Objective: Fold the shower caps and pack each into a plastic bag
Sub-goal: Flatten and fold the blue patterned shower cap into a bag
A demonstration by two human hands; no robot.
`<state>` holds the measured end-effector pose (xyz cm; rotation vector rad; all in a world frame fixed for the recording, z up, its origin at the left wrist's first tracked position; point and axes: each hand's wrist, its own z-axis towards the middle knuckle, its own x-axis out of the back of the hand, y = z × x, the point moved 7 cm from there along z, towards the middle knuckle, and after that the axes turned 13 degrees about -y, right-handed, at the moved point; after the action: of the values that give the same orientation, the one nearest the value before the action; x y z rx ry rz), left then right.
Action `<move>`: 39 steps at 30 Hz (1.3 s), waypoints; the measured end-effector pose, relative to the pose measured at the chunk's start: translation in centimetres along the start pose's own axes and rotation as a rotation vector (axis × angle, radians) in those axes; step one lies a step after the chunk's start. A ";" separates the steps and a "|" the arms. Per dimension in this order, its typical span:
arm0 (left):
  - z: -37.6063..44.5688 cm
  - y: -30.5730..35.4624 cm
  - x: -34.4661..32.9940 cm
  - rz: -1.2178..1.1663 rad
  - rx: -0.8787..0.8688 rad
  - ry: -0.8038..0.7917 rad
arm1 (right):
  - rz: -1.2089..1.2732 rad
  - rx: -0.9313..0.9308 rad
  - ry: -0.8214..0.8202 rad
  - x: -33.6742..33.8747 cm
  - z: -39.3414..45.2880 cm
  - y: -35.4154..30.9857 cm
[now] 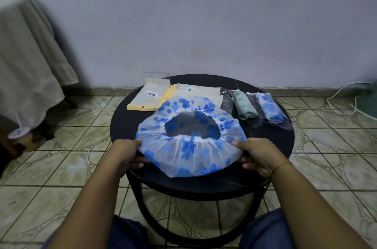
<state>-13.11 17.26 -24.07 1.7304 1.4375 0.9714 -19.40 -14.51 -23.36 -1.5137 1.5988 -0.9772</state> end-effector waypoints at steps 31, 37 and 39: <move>-2.9 5.3 -1.7 0.876 -0.454 0.519 | 0.173 0.027 -0.077 -0.4 1.0 0.0; -6.6 1.9 -13.6 1.155 -0.390 -0.020 | 0.234 0.045 -0.033 -0.3 0.9 0.1; -5.7 0.1 -14.8 1.207 -0.312 -0.105 | 0.253 0.051 -0.032 -0.2 0.8 0.0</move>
<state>-19.67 2.84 -22.94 2.3046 0.0028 1.5247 -18.71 -14.33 -23.72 -1.2502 1.6816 -0.8413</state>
